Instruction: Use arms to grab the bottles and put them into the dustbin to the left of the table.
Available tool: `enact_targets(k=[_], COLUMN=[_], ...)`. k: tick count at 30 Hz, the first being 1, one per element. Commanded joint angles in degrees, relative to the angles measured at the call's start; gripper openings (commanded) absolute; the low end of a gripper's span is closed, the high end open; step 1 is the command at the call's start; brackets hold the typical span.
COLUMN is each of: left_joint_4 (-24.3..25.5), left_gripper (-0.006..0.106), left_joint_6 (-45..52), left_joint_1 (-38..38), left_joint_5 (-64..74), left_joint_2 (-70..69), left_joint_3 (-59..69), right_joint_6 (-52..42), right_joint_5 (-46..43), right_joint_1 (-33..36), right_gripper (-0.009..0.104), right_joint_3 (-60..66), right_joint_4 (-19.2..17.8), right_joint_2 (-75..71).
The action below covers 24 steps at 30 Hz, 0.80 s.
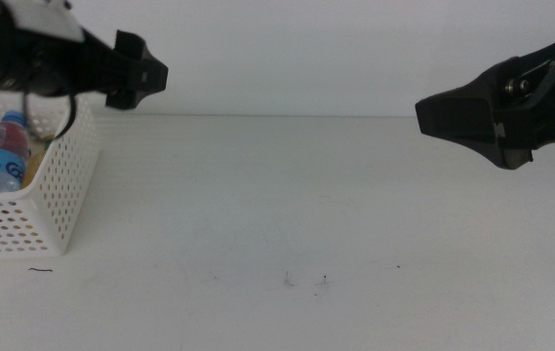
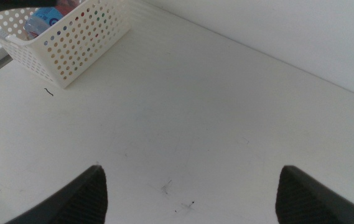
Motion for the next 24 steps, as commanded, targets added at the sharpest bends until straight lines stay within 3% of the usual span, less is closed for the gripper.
enact_targets(k=[1, 14, 24], left_joint_4=[0.1, -0.1, -2.9], left_gripper=[0.094, 0.094, 0.094], left_joint_6=[-1.8, -2.0, -2.3], left_joint_1=[-0.9, -0.9, -0.9], left_joint_5=[-2.5, -5.6, -6.2], left_joint_2=[-4.2, -12.0, -12.3], left_joint_3=[3.1, 4.9, 4.9], right_joint_6=[-0.1, -0.1, -0.1], right_joint_5=[-0.3, -0.3, -0.3], right_joint_1=[-0.5, -0.5, -0.5], right_gripper=[0.092, 0.092, 0.092], right_joint_3=[-0.3, -0.3, -0.3], right_joint_4=[-0.4, -0.4, -0.4], right_joint_2=[-0.3, -0.3, -0.3])
